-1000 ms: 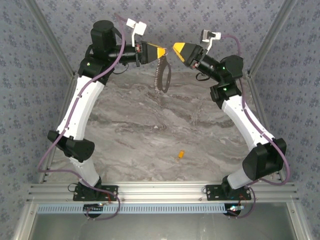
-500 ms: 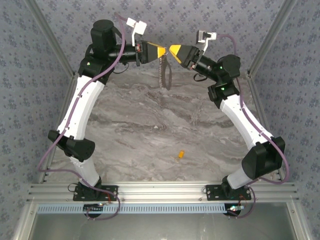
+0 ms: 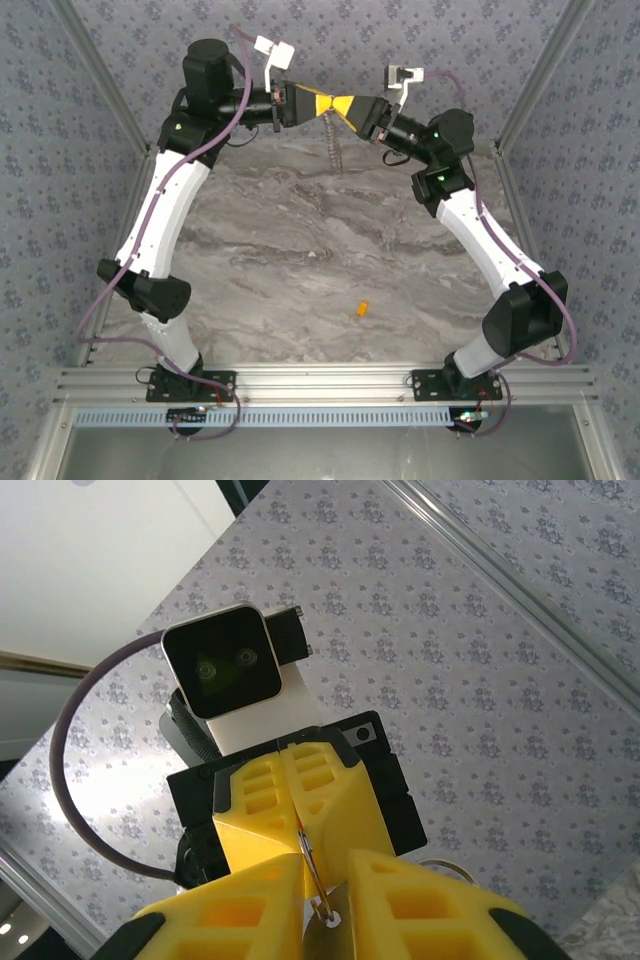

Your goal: Put the keys on the keyring

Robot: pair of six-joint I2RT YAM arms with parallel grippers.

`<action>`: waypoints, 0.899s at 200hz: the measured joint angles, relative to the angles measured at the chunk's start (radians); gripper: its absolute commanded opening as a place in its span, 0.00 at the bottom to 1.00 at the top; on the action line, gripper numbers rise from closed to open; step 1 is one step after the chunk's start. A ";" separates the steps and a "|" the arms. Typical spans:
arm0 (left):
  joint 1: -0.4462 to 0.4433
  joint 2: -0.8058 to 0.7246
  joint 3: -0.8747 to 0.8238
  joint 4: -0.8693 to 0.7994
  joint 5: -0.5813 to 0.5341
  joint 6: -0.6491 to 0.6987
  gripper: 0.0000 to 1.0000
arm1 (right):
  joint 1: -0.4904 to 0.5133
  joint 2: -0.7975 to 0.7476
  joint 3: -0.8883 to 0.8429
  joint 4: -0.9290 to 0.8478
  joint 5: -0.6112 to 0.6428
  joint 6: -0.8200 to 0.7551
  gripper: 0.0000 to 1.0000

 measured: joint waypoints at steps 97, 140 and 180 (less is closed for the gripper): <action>-0.004 0.003 -0.006 0.037 -0.090 -0.053 0.61 | -0.024 0.012 0.007 0.014 0.048 -0.005 0.00; 0.011 -0.051 -0.132 0.183 -0.175 -0.182 0.63 | -0.040 0.012 0.007 0.038 0.112 -0.006 0.00; 0.025 -0.101 -0.286 0.439 -0.231 -0.388 0.55 | -0.040 0.012 0.007 0.079 0.166 0.004 0.00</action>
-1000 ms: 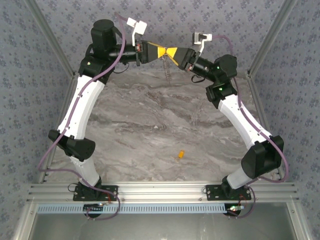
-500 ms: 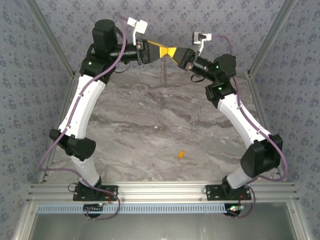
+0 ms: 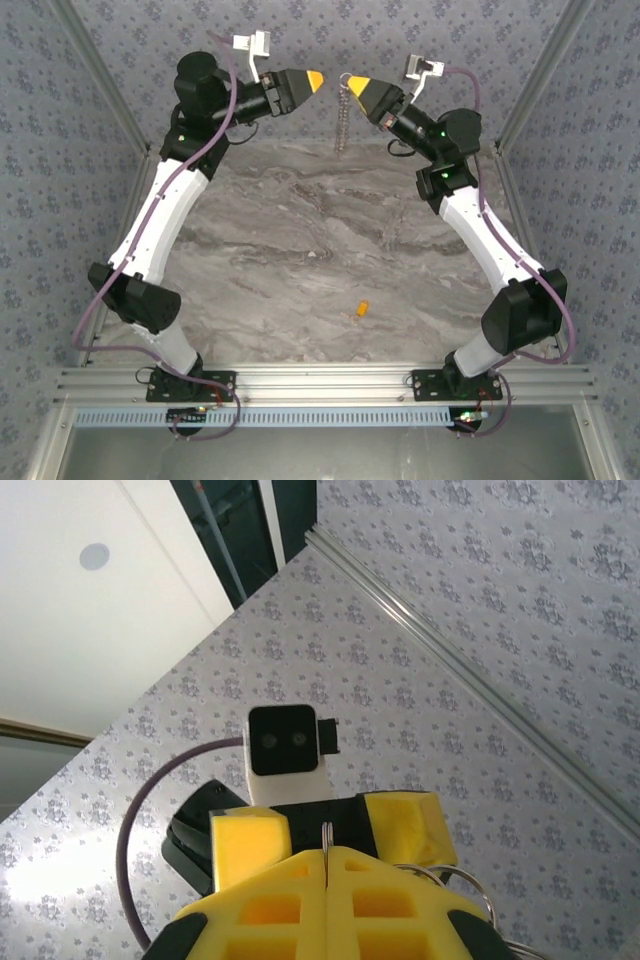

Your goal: Put the keys on the keyring

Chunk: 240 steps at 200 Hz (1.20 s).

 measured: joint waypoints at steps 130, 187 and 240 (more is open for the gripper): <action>-0.041 0.002 -0.079 0.285 -0.025 -0.216 0.45 | 0.040 0.060 0.031 0.084 0.045 0.070 0.00; -0.042 0.009 -0.093 0.284 -0.025 -0.215 0.43 | 0.040 0.074 0.052 0.087 0.045 0.077 0.00; -0.045 0.016 -0.090 0.285 -0.024 -0.215 0.39 | 0.042 0.095 0.064 0.087 0.044 0.078 0.00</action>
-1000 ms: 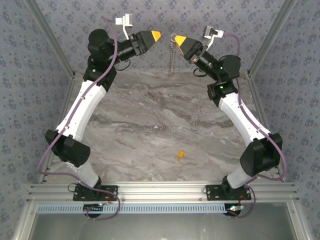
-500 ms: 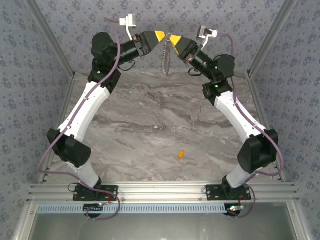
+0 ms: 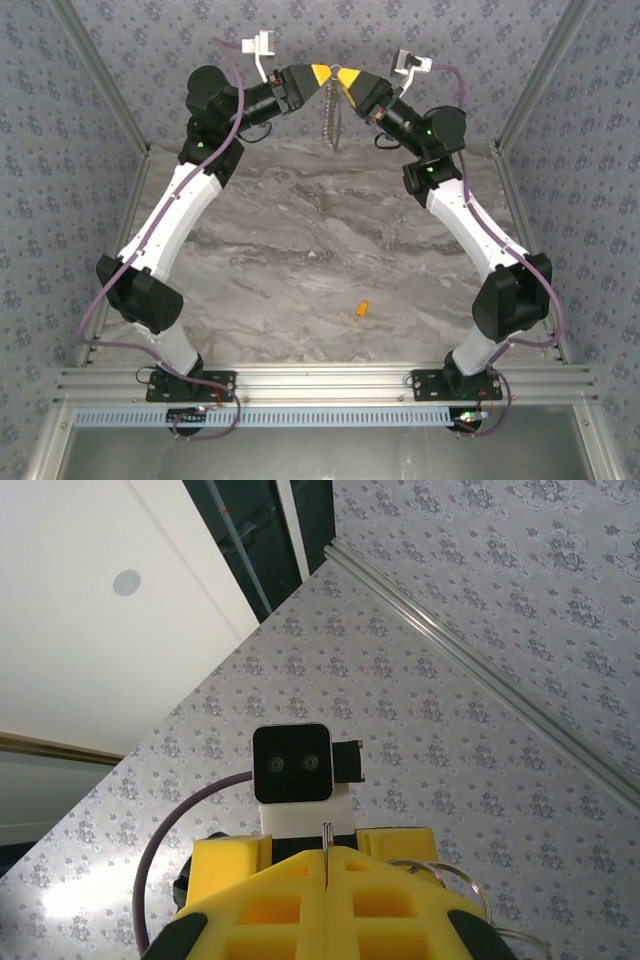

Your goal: Put the keys on the keyring

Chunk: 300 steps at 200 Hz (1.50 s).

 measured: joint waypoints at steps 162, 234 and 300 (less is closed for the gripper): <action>-0.005 0.061 0.106 -0.068 0.040 0.069 0.00 | -0.055 -0.031 -0.045 -0.018 -0.011 -0.002 0.35; 0.000 0.118 0.390 -0.459 0.197 0.393 0.00 | -0.135 -0.127 -0.098 -0.115 -0.080 -0.038 0.39; 0.000 0.125 0.448 -0.691 0.261 0.578 0.00 | -0.079 -0.129 -0.077 -0.189 -0.160 -0.090 0.41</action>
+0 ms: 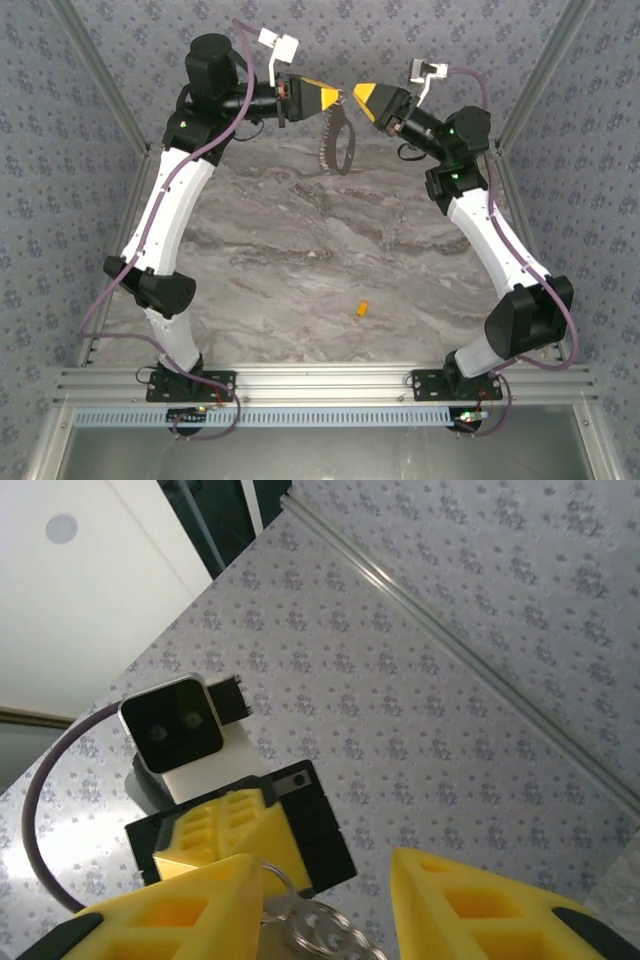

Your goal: Put the keys on the keyring

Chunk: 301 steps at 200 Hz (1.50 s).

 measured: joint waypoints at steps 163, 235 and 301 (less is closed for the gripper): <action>0.005 0.006 0.000 -0.039 0.003 0.026 0.00 | 0.043 -0.030 0.016 -0.099 -0.017 -0.075 0.13; -0.006 0.006 0.000 -0.040 0.004 0.025 0.00 | 0.054 -0.031 0.017 -0.100 -0.017 -0.081 0.11; -0.011 0.006 0.000 -0.045 -0.048 0.027 0.53 | 0.045 -0.041 0.012 -0.099 -0.021 -0.094 0.00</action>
